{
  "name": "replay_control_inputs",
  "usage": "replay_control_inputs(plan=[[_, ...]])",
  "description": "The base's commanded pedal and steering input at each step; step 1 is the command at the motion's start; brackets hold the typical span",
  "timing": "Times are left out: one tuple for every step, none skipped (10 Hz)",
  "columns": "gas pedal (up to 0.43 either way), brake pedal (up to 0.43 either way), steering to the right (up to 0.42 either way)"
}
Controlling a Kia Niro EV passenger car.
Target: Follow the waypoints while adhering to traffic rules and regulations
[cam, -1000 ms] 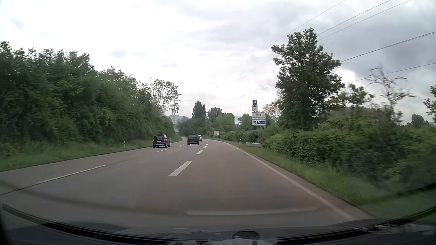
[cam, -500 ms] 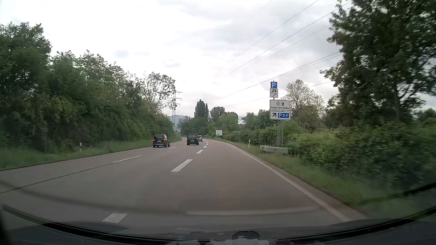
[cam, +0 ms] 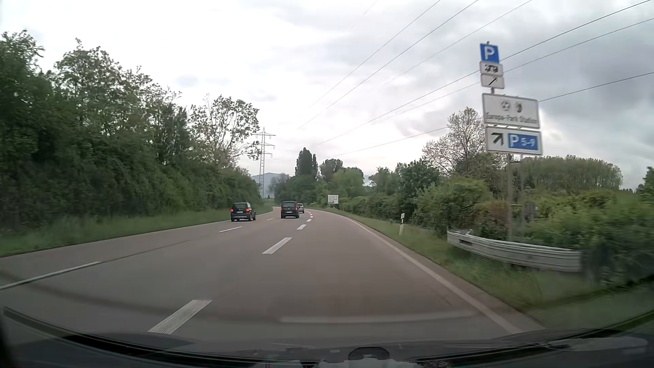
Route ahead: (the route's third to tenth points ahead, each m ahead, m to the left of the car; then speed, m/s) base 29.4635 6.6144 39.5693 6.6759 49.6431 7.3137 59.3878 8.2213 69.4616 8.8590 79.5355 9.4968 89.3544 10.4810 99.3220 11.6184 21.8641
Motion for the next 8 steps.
replay_control_inputs(plan=[[0.138,0.000,-0.006],[0.138,0.000,-0.006],[0.138,0.000,-0.006],[0.138,0.000,-0.006],[0.138,0.000,-0.006],[0.138,0.000,-0.006],[0.138,0.000,-0.006],[0.138,0.000,-0.006]])
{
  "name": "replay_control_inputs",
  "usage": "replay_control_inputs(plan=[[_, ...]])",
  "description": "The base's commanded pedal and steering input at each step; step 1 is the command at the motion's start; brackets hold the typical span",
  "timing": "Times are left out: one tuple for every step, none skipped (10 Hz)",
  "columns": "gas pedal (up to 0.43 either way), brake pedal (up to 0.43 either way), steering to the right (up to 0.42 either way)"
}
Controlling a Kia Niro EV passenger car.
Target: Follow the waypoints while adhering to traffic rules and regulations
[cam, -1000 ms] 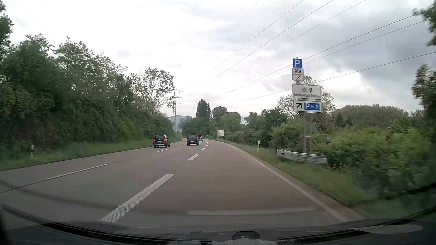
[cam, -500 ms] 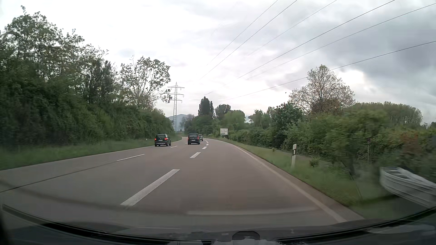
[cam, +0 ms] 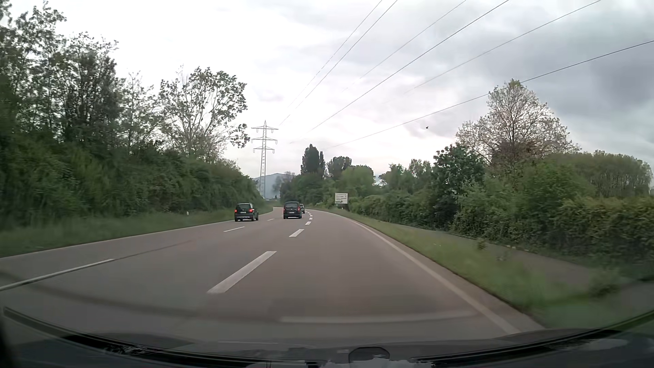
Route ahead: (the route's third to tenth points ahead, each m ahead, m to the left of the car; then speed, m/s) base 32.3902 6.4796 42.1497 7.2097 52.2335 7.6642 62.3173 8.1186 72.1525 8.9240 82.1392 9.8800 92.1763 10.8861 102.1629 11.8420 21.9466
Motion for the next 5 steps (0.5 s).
replay_control_inputs(plan=[[0.138,0.000,-0.006],[0.138,0.000,-0.006],[0.138,0.000,-0.006],[0.138,0.000,-0.006],[0.138,0.000,-0.006]])
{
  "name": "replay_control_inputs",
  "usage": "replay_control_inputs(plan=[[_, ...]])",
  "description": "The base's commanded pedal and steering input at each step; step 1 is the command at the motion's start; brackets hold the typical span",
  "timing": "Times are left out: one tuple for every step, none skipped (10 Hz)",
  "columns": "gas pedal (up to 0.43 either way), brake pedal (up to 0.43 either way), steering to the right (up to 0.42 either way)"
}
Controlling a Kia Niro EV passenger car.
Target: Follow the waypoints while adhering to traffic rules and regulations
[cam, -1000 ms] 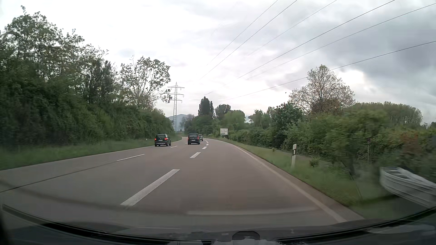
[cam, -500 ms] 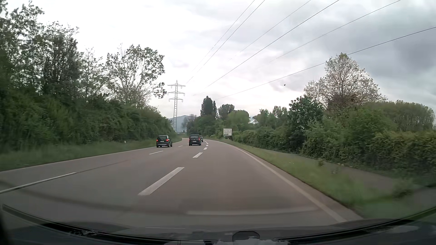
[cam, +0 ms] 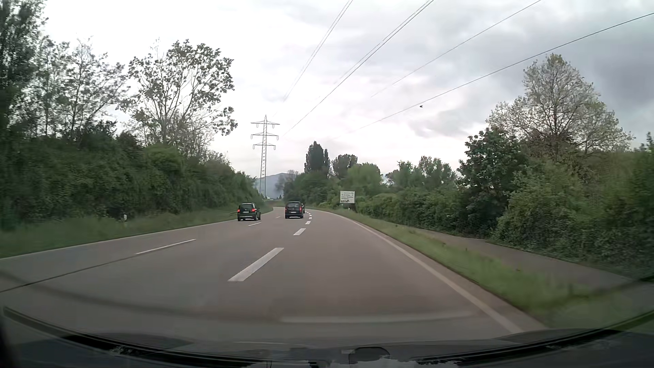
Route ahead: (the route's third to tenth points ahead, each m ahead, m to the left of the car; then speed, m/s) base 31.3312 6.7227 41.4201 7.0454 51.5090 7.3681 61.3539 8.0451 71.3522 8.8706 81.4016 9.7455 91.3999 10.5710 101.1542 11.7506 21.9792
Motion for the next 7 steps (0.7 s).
replay_control_inputs(plan=[[0.138,0.000,-0.006],[0.138,0.000,-0.006],[0.138,0.000,-0.006],[0.138,0.000,-0.006],[0.138,0.000,-0.006],[0.138,0.000,-0.006],[0.138,0.000,-0.006]])
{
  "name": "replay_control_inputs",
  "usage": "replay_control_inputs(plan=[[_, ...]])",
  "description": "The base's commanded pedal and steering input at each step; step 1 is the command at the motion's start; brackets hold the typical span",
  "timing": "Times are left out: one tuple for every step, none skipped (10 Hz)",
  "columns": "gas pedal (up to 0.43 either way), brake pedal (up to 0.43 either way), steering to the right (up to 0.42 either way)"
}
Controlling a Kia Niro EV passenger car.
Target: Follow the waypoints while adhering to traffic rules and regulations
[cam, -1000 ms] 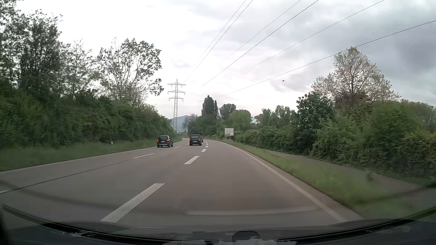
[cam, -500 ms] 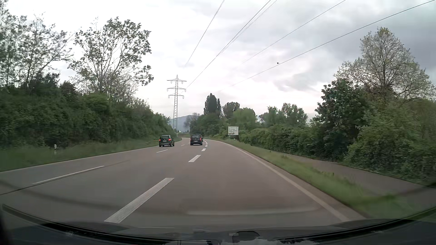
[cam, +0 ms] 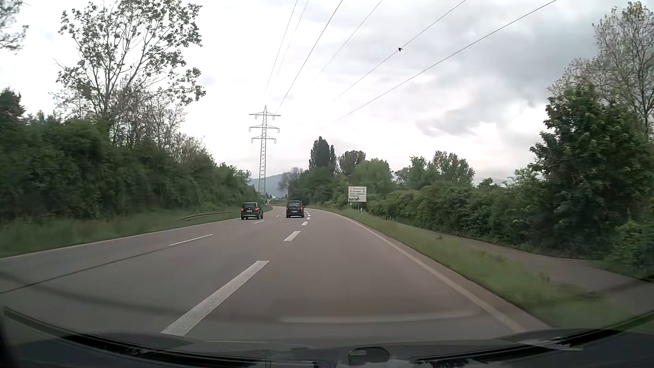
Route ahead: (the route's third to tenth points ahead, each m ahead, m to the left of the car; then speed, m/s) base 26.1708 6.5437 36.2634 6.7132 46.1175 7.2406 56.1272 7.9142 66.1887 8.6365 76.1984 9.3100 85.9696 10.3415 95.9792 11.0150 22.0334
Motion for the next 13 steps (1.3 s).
replay_control_inputs(plan=[[0.138,0.000,-0.006],[0.138,0.000,-0.006],[0.138,0.000,-0.006],[0.138,0.000,-0.006],[0.138,0.000,-0.006],[0.138,0.000,-0.006],[0.138,0.000,-0.006],[0.138,0.000,-0.006],[0.138,0.000,-0.006],[0.138,0.000,-0.007],[0.138,0.000,-0.008],[0.138,0.000,-0.008],[0.138,0.000,-0.008]])
